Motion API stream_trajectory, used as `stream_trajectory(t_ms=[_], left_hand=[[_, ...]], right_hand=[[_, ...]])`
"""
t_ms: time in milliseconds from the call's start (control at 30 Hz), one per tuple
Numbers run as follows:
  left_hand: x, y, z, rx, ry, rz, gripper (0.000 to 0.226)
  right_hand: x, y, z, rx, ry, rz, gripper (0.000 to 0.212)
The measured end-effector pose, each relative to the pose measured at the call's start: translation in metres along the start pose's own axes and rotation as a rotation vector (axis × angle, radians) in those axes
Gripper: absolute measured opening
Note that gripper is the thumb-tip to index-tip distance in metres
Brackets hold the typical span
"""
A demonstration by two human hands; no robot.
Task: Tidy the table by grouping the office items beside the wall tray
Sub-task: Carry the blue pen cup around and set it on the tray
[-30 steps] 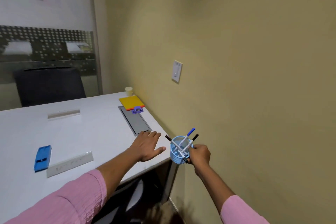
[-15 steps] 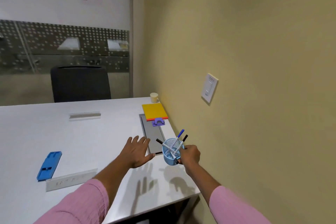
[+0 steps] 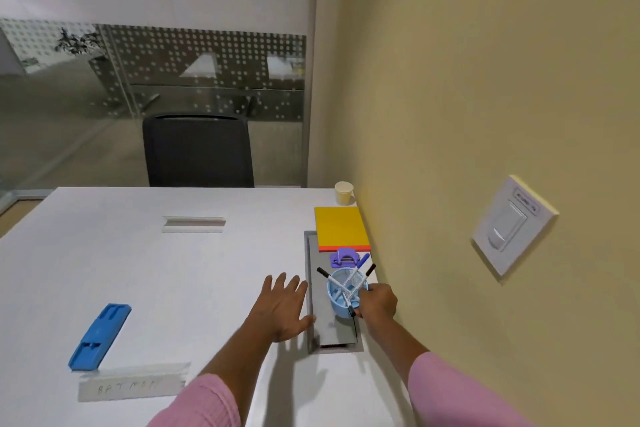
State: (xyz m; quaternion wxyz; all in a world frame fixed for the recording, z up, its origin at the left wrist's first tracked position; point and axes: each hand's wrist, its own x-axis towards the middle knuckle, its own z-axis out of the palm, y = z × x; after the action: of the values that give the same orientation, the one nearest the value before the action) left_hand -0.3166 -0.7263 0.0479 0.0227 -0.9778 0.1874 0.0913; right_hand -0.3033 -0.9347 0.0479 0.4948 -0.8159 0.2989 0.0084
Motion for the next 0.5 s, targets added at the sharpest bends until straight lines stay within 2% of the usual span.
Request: stream_trajectory(t_ms=[200, 500], left_hand=[[0.052, 0.008, 0.021, -0.081, -0.026, -0.001, 0.083], [0.086, 0.009, 0.047, -0.167, -0.005, 0.014, 0.084]], right_hand=[[0.071, 0.003, 0.024, 0.019, 0.003, 0.045, 0.02], [0.121, 0.01, 0.042, 0.064, 0.022, 0.131, 0.019]])
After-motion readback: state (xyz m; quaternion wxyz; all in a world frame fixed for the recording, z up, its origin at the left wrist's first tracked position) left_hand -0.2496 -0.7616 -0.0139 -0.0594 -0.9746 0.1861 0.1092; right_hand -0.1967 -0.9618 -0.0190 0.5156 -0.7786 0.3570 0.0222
